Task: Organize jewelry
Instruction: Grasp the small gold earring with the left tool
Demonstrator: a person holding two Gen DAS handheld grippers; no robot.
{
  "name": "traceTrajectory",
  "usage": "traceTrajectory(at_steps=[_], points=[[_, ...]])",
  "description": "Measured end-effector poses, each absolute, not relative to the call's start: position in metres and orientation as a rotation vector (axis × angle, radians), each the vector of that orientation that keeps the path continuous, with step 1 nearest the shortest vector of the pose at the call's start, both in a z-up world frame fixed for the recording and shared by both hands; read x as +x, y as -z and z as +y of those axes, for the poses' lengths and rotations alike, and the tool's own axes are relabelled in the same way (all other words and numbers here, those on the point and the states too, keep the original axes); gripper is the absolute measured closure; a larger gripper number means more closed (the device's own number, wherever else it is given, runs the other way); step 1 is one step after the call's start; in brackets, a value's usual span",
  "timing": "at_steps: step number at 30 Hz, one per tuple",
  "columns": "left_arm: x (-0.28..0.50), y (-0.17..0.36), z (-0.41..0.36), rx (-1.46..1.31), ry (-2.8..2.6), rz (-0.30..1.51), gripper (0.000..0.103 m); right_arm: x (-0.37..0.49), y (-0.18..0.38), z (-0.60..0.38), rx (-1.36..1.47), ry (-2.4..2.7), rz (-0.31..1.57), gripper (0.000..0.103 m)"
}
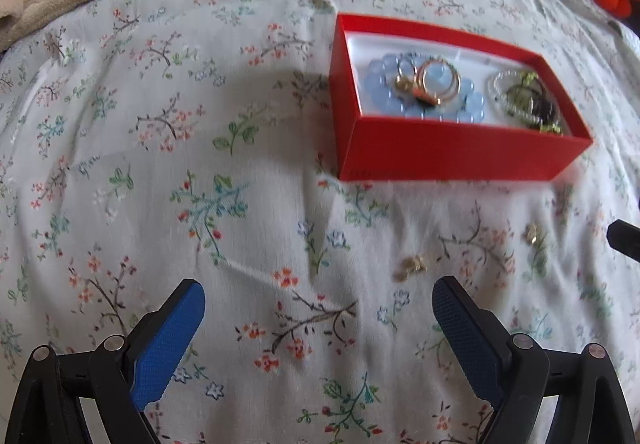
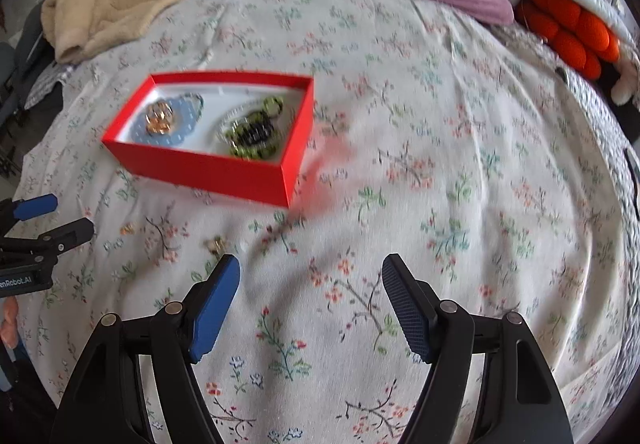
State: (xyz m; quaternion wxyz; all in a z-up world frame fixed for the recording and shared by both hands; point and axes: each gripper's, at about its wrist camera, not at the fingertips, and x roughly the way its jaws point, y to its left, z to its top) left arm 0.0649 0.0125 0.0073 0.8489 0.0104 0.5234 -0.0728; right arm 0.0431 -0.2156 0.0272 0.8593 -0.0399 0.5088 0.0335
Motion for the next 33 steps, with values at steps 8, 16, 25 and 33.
traceTrajectory(at_steps=[8, 16, 25, 33], points=[[0.050, 0.005, -0.005, 0.018, 0.300, 1.045, 0.023, 0.041, -0.010, -0.216, -0.125, -0.052, 1.108, 0.027], [0.049, 0.013, -0.028, 0.046, 0.391, 1.046, 0.057, 0.043, -0.004, -0.215, -0.142, -0.061, 1.121, 0.027], [0.056, 0.021, -0.028, 0.053, 0.385, 1.037, 0.077, 0.045, 0.000, -0.218, -0.148, -0.062, 1.130, 0.027], [0.057, 0.020, -0.027, 0.087, 0.368, 1.033, 0.095, 0.048, 0.001, -0.217, -0.149, -0.067, 1.132, 0.027]])
